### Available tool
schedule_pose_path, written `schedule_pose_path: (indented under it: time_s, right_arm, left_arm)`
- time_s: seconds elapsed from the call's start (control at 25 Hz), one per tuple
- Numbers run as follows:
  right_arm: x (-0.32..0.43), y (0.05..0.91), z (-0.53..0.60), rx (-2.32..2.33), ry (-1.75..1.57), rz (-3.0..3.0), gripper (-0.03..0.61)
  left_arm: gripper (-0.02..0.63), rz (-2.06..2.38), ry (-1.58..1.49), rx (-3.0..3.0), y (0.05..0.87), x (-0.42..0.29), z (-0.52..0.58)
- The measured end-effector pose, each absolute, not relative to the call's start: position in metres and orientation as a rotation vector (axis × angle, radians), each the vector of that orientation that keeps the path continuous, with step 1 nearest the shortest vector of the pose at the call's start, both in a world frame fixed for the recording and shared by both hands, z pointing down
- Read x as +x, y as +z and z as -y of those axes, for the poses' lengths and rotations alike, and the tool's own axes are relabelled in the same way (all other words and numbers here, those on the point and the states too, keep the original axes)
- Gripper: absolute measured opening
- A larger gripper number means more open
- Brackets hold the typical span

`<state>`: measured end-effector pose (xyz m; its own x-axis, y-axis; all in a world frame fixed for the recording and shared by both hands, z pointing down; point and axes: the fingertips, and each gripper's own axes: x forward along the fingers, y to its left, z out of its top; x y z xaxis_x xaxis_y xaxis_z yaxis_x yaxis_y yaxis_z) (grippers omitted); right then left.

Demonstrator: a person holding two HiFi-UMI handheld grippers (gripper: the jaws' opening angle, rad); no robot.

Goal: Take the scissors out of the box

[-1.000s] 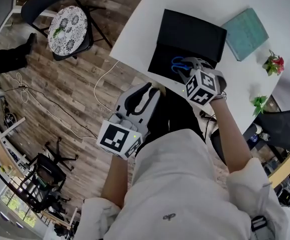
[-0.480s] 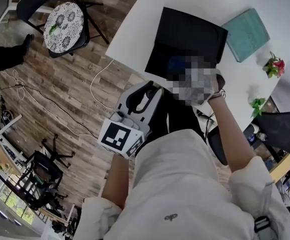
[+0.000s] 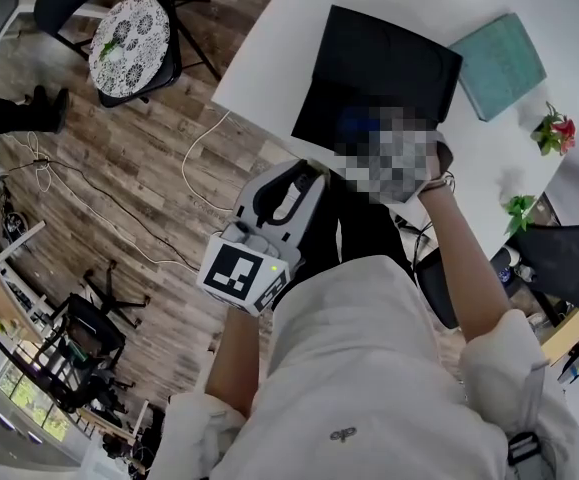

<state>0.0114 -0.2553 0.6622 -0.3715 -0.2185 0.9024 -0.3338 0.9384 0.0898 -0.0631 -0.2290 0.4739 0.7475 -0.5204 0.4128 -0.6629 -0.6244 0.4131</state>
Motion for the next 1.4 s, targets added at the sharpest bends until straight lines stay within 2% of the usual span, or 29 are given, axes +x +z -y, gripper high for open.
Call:
schedule_pose_path:
  time_s: [0.52, 1.4]
  right_arm:
    - [0.015, 0.658, 0.259, 0.428, 0.149, 1.959, 0.094]
    - [0.013, 0.56, 0.234, 0.73, 0.016, 1.957, 0.089]
  left_arm:
    - [0.106, 0.931, 0.316, 2.408, 0.463, -0.074, 0.222]
    - [0.106, 0.91, 0.174, 2.567, 0.407, -0.096, 0.184]
